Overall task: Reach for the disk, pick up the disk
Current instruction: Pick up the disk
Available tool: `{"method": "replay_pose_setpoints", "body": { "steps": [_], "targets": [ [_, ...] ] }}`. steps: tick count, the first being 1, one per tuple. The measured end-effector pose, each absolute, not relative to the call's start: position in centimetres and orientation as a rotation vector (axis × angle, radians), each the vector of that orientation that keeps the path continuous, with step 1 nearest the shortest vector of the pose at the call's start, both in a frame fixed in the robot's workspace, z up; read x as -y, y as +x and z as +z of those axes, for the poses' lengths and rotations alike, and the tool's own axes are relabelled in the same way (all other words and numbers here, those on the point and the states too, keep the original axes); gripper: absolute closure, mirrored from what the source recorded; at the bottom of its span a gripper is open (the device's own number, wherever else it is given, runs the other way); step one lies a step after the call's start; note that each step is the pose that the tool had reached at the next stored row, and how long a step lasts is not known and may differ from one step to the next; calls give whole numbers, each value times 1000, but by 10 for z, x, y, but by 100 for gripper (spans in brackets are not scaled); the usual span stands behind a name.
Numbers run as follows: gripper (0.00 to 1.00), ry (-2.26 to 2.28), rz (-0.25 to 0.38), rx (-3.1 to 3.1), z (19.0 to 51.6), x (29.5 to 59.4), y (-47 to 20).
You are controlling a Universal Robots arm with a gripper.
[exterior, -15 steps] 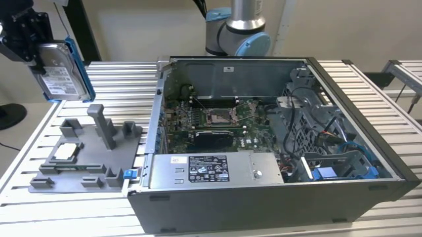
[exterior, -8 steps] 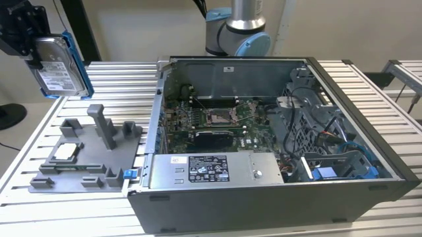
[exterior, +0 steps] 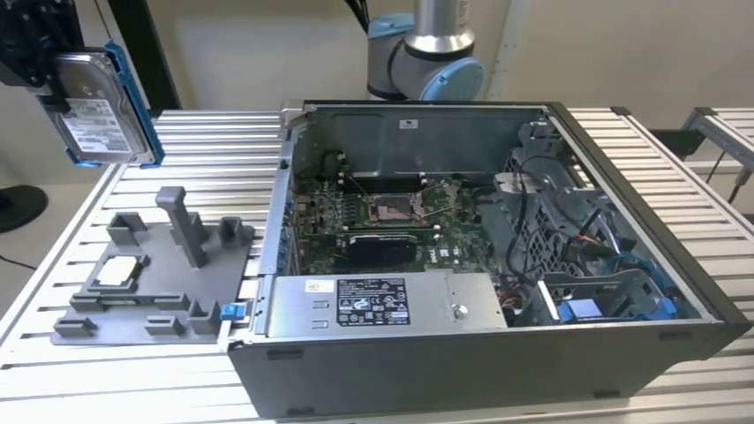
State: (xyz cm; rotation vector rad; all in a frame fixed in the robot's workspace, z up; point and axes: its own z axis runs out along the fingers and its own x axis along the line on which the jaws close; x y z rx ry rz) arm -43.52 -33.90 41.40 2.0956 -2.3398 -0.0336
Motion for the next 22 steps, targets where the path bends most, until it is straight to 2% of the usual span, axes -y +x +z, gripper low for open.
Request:
{"method": "replay_pose_setpoints", "body": {
  "steps": [22],
  "targets": [
    [100,2096,-34,2340,451,339,-435]
  ]
}}
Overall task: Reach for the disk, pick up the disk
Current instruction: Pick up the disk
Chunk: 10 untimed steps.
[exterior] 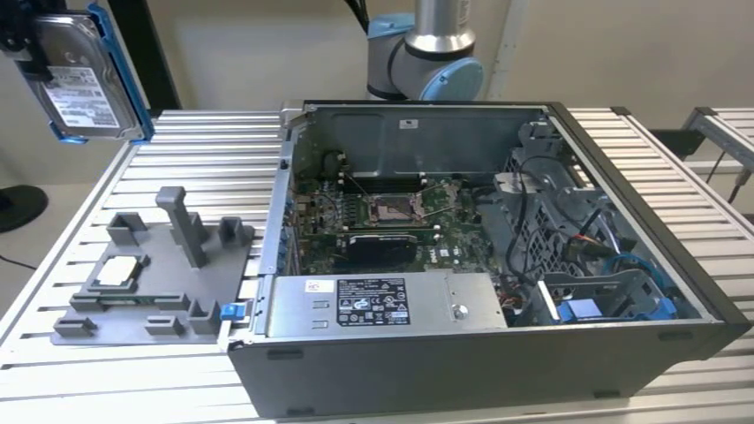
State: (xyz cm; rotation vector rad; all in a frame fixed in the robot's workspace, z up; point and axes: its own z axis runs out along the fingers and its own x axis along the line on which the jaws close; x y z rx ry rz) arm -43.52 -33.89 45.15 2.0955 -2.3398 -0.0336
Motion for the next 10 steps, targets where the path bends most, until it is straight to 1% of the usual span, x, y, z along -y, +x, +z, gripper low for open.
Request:
{"method": "replay_pose_setpoints", "body": {
  "steps": [10],
  "targets": [
    [100,2095,-34,2340,471,339,-435]
  ]
}}
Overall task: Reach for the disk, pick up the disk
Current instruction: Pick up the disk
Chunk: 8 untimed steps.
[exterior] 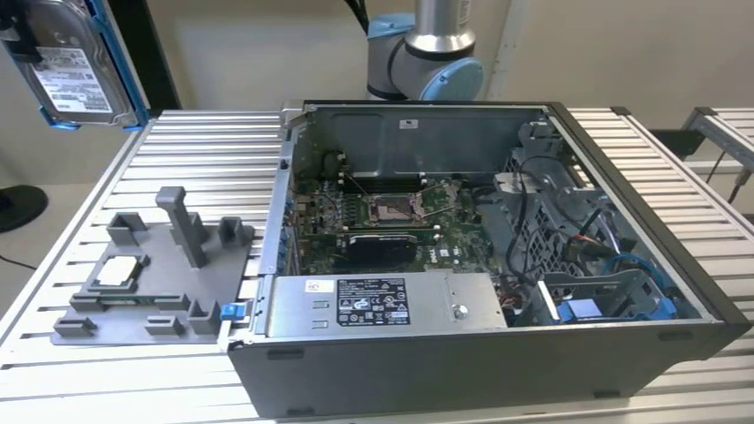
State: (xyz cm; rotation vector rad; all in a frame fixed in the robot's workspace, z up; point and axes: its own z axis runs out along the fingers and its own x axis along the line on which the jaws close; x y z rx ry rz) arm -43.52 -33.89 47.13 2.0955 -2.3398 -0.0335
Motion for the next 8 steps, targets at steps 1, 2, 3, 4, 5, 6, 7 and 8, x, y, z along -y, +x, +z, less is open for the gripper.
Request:
{"method": "replay_pose_setpoints", "body": {
  "steps": [1,2,3,4,5,6,7,8],
  "targets": [
    [100,2096,-34,2340,473,339,-435],
    [100,2096,-34,2340,475,339,-435],
    [100,2096,-33,2340,477,339,-435],
    [100,2096,-34,2340,479,339,-435],
    [100,2096,-34,2340,481,339,-435],
    [100,2096,-34,2340,483,339,-435],
    [100,2096,-34,2340,485,339,-435],
    [100,2096,-34,2340,486,339,-435]
  ]
}}
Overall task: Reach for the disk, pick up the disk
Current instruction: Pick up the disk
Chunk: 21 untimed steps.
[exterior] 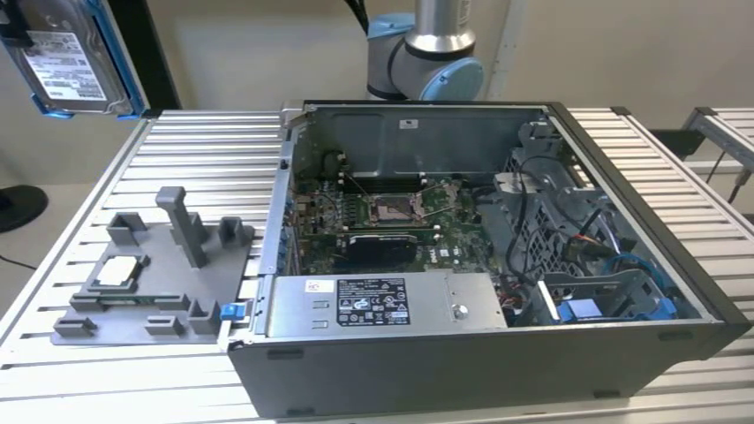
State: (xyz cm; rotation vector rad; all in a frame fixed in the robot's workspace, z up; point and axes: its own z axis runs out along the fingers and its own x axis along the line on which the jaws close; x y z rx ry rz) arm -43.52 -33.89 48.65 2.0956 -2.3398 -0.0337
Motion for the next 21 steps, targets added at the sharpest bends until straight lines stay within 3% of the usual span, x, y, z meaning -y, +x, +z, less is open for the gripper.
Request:
{"method": "replay_pose_setpoints", "body": {
  "steps": [21],
  "targets": [
    [100,2095,-34,2340,520,339,-435]
  ]
}}
